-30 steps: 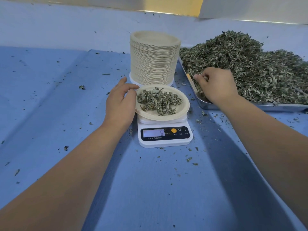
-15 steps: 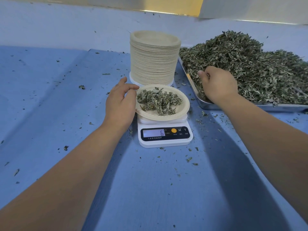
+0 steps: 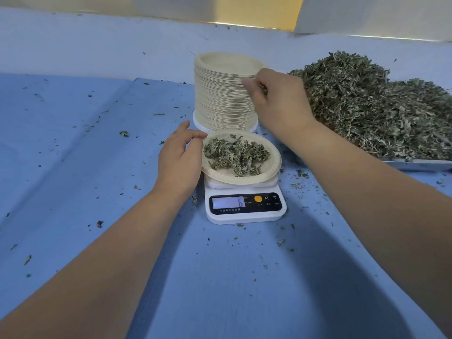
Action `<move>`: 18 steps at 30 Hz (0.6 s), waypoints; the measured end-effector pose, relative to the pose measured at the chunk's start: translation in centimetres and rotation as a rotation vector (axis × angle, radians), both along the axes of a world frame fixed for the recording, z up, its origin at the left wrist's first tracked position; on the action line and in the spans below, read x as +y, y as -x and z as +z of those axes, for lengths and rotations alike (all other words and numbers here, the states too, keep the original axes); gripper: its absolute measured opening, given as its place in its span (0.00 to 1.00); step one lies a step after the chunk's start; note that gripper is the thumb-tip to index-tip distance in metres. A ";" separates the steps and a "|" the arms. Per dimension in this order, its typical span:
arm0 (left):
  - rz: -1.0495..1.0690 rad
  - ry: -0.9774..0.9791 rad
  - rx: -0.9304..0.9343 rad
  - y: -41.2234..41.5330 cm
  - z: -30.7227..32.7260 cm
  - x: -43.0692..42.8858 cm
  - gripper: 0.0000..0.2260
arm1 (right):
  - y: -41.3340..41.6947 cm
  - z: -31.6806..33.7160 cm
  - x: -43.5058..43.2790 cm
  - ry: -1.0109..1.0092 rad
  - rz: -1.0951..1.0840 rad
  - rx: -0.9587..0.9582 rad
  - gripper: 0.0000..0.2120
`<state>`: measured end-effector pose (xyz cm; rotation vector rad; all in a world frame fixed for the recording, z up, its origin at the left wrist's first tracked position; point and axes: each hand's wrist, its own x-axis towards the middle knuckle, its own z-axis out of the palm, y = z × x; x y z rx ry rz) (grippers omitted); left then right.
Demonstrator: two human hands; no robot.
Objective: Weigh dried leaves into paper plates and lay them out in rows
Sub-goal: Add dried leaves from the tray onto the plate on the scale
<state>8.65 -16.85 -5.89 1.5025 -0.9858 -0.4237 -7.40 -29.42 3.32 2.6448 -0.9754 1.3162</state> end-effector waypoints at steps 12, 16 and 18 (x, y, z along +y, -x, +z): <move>-0.014 0.008 0.029 0.3 0.2 0.1 0.18 | -2.1 -1.7 -0.2 -0.231 0.101 0.396 0.18; -0.012 0.008 0.019 0.4 0.3 0.2 0.16 | -0.3 -1.2 0.3 -0.257 0.115 0.350 0.21; -0.006 0.004 0.005 0.4 0.3 0.3 0.17 | 0.4 -1.1 1.0 -0.289 0.134 0.390 0.23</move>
